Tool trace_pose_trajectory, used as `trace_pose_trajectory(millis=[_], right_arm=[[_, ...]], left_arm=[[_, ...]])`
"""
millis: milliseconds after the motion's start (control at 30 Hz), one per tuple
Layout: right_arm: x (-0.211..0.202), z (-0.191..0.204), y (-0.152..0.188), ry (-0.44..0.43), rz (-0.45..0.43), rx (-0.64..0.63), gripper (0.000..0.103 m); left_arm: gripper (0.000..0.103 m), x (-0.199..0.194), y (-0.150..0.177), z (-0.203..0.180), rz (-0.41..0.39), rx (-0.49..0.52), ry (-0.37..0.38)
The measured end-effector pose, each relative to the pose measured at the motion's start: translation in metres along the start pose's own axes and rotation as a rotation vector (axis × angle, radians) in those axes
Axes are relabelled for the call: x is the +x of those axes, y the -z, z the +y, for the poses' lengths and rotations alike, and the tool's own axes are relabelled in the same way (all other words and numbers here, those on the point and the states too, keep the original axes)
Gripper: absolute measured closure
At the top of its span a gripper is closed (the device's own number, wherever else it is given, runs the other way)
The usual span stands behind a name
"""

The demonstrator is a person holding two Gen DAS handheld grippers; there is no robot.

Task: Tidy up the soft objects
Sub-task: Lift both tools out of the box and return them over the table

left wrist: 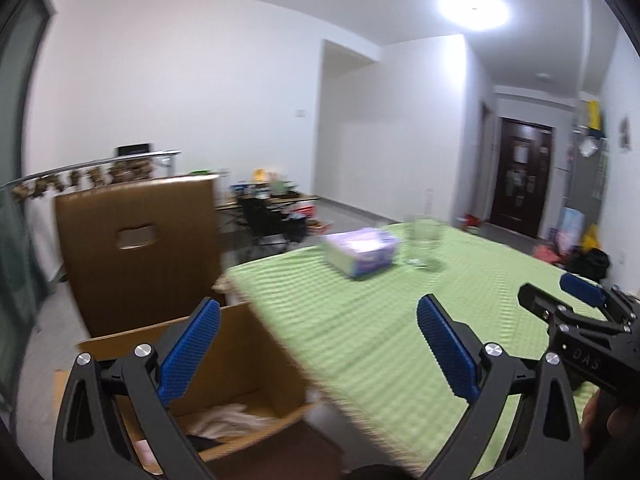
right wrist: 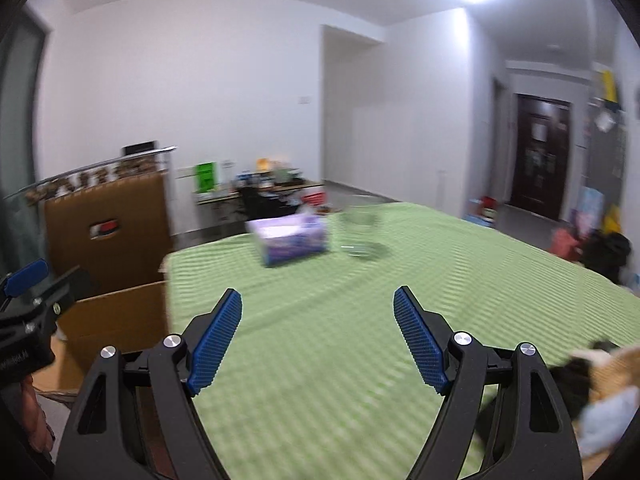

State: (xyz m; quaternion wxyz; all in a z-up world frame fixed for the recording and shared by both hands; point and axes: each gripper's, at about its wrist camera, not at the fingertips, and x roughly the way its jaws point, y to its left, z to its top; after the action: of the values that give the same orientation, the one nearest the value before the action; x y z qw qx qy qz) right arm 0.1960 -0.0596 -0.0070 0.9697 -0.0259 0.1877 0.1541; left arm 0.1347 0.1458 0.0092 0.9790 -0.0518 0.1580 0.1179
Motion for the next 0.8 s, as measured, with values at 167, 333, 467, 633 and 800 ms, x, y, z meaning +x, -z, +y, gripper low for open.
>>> trace_pose_trajectory(millis=[167,333,467,633,800], right_arm=[[-0.044,-0.065,0.011,0.177,-0.015,0.028,0.028],[-0.089,-0.121,0.023,0.336,-0.004,0.085,0.028],[-0.128,-0.154,0.041,0.468,0.015,0.113,0.028],[-0.179,-0.191,0.072,0.605,0.076,0.186,0.027],[-0.206,-0.214,0.094,0.665,0.109,0.243,0.027]], left_arm=[[0.007,0.002,-0.007,-0.063,-0.018,0.043,0.133],[0.007,-0.002,-0.006,-0.131,-0.019,0.083,0.281],[0.007,-0.005,0.005,-0.176,0.036,0.104,0.400],[0.007,-0.010,0.020,-0.223,0.065,0.150,0.492],[0.007,-0.008,0.032,-0.249,0.104,0.169,0.535]])
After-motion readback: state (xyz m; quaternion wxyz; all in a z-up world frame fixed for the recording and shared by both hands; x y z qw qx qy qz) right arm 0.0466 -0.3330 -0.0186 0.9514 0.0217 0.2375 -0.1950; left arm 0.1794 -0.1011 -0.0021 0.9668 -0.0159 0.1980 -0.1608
